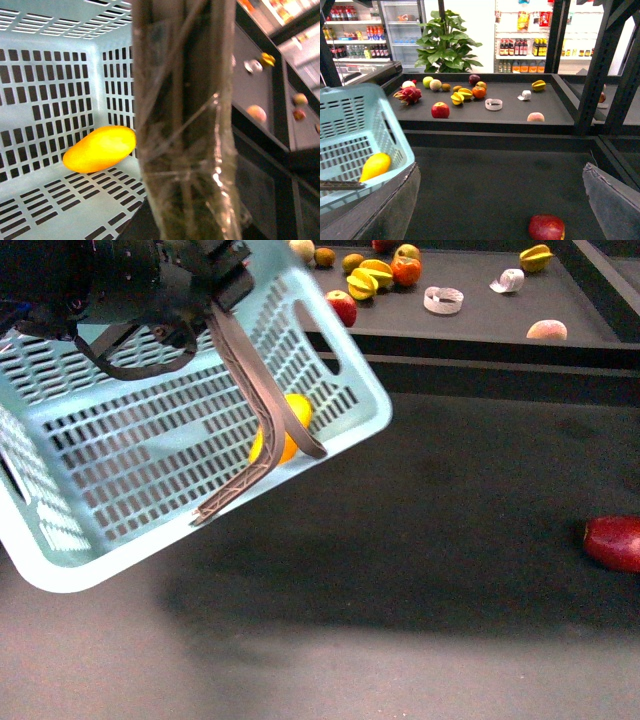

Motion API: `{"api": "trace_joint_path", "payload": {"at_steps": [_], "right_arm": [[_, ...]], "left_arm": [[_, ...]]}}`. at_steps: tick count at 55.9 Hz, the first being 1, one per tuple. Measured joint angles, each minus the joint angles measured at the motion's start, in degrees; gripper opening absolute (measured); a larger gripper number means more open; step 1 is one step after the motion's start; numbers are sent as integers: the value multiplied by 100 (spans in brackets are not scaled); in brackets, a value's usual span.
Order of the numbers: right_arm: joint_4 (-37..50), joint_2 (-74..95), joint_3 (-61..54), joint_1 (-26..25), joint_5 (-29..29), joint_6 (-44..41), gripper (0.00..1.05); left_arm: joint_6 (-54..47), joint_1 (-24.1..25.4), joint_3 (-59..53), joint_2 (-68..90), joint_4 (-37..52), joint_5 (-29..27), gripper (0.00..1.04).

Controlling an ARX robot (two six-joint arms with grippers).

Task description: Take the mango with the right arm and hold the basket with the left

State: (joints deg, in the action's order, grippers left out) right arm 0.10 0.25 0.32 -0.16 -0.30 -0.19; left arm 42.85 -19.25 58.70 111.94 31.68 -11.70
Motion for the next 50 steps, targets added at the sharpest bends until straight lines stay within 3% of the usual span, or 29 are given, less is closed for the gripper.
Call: {"api": "trace_joint_path", "payload": {"at_steps": [8,18,41,50], "right_arm": [[0,0,0,0,2,0,97],[0,0,0,0,0,0,97],[0,0,0,0,2,0,97],[0,0,0,0,0,0,97]], "left_arm": [[1185,356,61,144,-343,-793,6],[2118,581,74,186,-621,-1266,6],[4127,944,44,562,-463,-1211,6],[4391,994,44,599,-463,-1209,6]]}}
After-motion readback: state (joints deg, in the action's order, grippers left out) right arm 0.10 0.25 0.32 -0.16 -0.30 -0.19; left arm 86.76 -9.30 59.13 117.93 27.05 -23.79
